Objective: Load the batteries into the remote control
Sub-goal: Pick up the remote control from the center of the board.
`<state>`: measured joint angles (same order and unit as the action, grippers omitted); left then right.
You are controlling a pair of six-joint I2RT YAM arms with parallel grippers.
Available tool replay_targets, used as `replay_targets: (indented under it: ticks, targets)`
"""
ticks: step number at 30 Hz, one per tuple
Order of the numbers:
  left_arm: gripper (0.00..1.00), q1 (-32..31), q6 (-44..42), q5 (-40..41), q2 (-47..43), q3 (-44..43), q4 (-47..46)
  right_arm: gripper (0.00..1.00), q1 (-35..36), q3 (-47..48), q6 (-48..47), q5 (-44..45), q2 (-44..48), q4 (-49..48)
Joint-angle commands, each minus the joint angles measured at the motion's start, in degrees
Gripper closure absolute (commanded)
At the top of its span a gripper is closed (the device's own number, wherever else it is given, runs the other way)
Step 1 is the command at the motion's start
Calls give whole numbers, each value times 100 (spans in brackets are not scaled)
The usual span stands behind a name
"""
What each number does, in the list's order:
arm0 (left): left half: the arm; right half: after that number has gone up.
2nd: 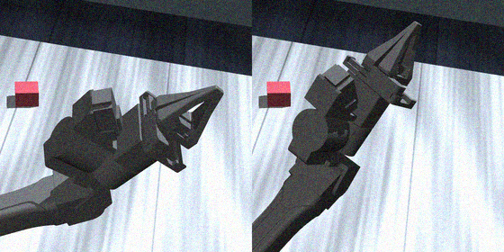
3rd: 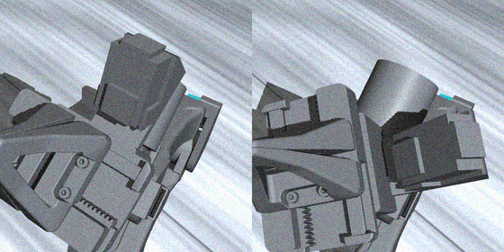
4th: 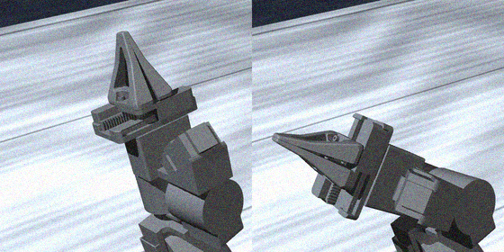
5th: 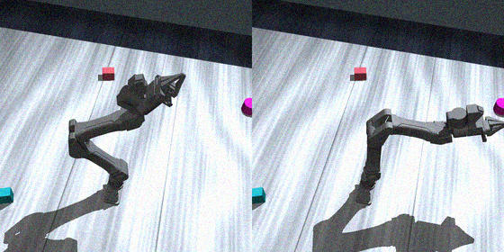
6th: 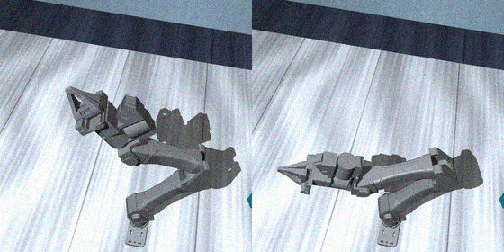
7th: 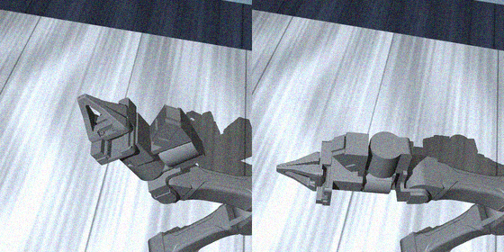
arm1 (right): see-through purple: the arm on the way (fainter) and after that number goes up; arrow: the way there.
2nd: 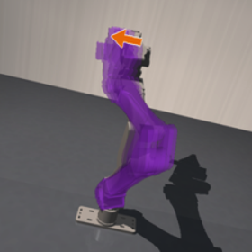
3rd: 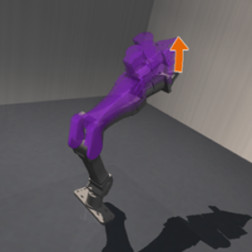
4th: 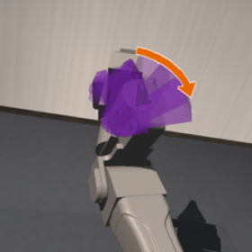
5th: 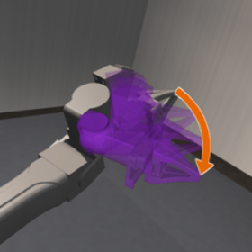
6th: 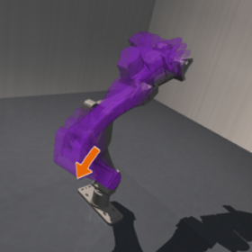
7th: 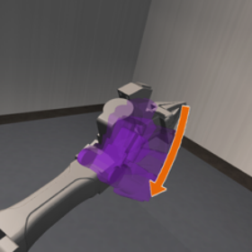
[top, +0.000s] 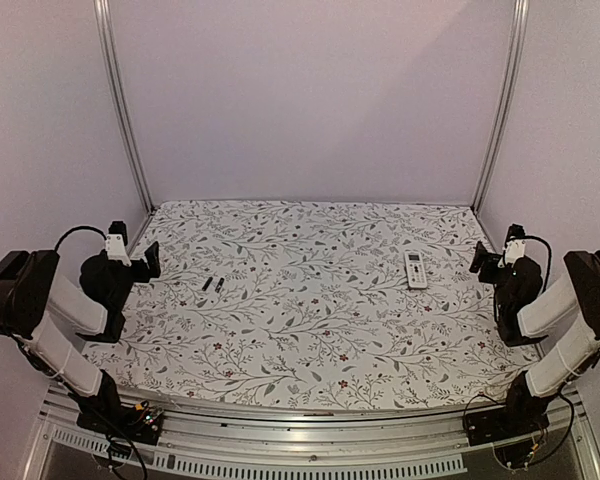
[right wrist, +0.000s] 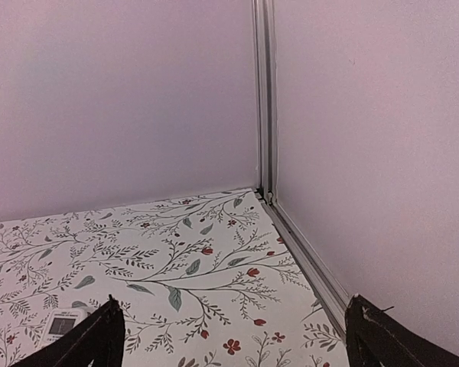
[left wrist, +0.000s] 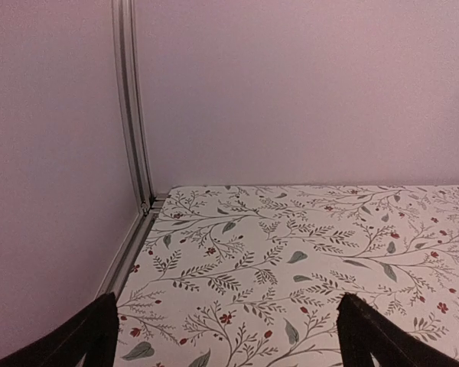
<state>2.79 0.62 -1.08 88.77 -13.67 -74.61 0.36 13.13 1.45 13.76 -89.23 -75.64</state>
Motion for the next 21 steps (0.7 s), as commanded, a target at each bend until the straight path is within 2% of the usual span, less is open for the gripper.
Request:
replay_targets:
  ticks: [1, 4, 7, 10, 11, 12, 14, 15, 19, 21]
  targets:
    - [0, -18, -54, -80, 70, -57, 67, 1, 3, 201, -73, -73, 801, 1121]
    - [0, 95, -3, -312, 70, -97, 149, 1, 7, 429, 54, -302, 1713, 2115]
    - [0, 85, -17, -300, 4, -118, 159, 1, 3, 842, 409, -1144, 2390, 3313]
    - [0, -189, 32, 556, -821, -529, 1604, 1, 5, 1503, 895, -2155, 2793, 4511]
    - [0, -314, -24, 788, -1091, -540, 1713, 1, 34, 1809, 1112, -2256, 2820, 4991]
    - [0, -468, 24, 941, -1338, -474, 1598, 1, 118, 2132, 1226, -2199, 2796, 5490]
    - [0, -638, 335, 335, -1736, -444, 1376, 1, 377, 2823, 1335, -1936, 2534, 6482]
    - [0, -807, 402, 297, -1843, -581, 1472, 1, 541, 3189, 1332, -1771, 2325, 6959]
    - [0, -1942, -112, 1220, -1909, -1829, 3233, 1, 1181, 4445, 1409, -751, 1275, 8600]
    - [0, -2574, -530, 1704, -1918, -2457, 3787, 1, 1454, 4926, 1515, -284, 689, 9174]
